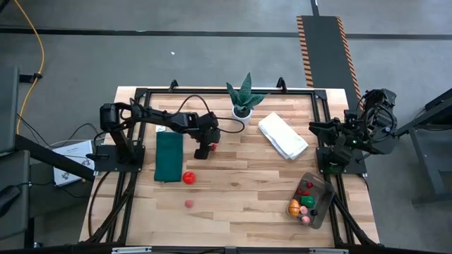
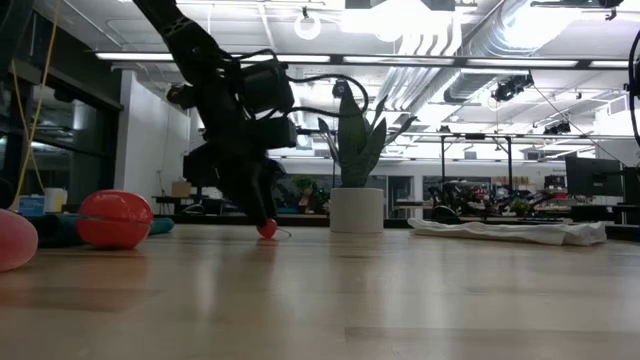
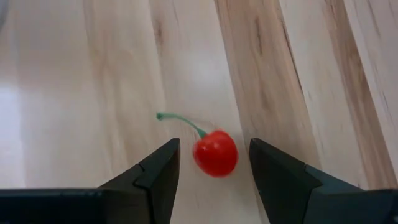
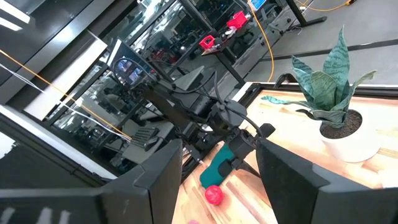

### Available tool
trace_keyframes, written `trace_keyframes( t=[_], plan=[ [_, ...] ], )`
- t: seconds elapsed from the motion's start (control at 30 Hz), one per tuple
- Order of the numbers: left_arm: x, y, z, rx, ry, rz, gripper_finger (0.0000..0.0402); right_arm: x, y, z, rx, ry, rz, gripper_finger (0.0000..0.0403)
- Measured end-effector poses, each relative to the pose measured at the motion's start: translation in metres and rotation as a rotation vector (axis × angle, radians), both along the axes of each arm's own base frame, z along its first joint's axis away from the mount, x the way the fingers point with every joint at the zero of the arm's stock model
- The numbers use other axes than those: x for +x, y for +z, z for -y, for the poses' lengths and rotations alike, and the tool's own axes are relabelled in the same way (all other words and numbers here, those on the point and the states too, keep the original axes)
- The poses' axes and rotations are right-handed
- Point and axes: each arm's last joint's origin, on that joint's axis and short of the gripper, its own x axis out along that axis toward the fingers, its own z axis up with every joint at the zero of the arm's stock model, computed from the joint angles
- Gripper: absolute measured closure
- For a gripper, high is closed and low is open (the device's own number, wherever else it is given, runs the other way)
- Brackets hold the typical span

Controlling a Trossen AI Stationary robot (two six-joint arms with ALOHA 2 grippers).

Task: Pick and placing Produce into tupperware
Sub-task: Put the red cherry into the black bin

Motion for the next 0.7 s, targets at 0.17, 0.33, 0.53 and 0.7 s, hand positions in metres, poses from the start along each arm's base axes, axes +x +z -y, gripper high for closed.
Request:
trace_keyframes(
  t=[0.17,0.33,0.53,0.7],
  plan=[
    [0.005,0.006,-0.002,0.010,0.000,0.025,0.0220,0.000,0.000,0.000,-0.004,0.000,-0.003,0.0206],
    [0.004,-0.001,-0.001,-0.019,0.001,-0.017,0.0220,0.000,0.000,0.000,-0.005,-0.001,-0.003,0.0206],
    [0.004,-0.006,-0.001,-0.031,0.000,-0.036,0.0220,0.000,0.000,0.000,-0.005,0.000,-0.003,0.0206],
    [0.004,-0.006,-0.001,-0.031,0.002,-0.035,0.0220,0.000,-0.001,0.000,-0.007,0.000,-0.005,0.0206]
  ],
)
